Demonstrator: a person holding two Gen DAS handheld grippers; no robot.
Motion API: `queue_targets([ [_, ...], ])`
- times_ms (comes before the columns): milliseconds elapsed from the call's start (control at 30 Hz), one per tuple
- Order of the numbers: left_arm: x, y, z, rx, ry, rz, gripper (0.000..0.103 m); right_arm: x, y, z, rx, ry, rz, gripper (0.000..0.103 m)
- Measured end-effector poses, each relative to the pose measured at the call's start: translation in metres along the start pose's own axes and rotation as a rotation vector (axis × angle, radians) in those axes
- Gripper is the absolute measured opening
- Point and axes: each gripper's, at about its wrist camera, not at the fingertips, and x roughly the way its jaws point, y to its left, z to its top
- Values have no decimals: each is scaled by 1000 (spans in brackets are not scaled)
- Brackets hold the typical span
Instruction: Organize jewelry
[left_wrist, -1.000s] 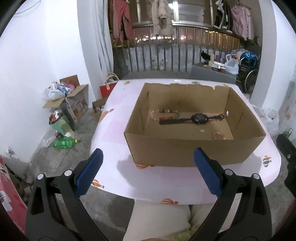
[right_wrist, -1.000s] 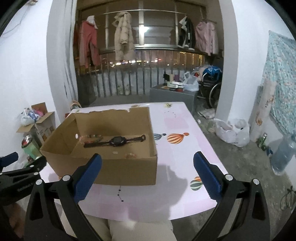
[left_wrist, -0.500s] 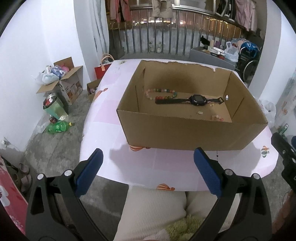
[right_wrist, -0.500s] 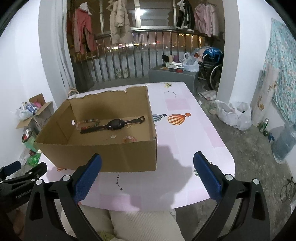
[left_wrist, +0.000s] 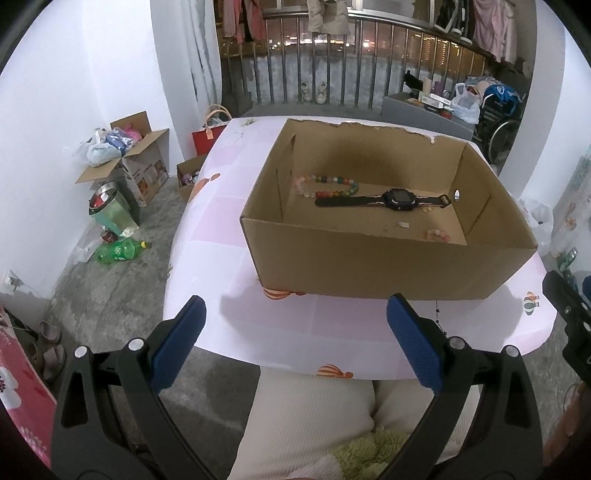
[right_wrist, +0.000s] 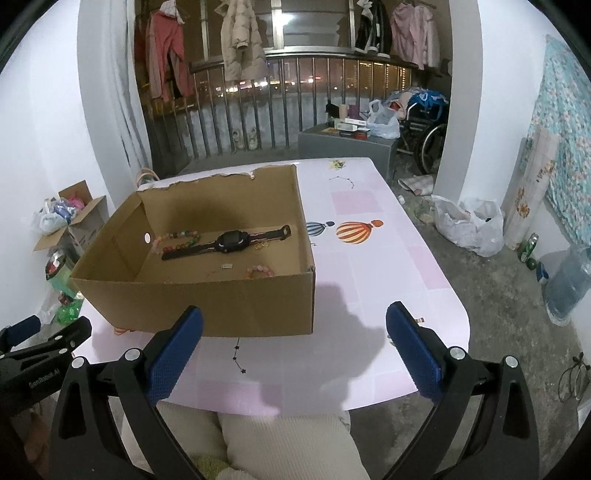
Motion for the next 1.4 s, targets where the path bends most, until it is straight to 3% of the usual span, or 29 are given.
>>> queue_targets([
  [567, 3, -1, 1, 2, 19, 16, 95, 5, -3, -3, 0, 37, 1, 97],
  [1100, 16, 21, -2, -41, 84, 101, 95, 24, -6, -6, 2, 128, -12, 96],
  [1400, 23, 26, 3, -19, 112, 69, 95, 35, -14, 0, -10, 183, -43, 96],
])
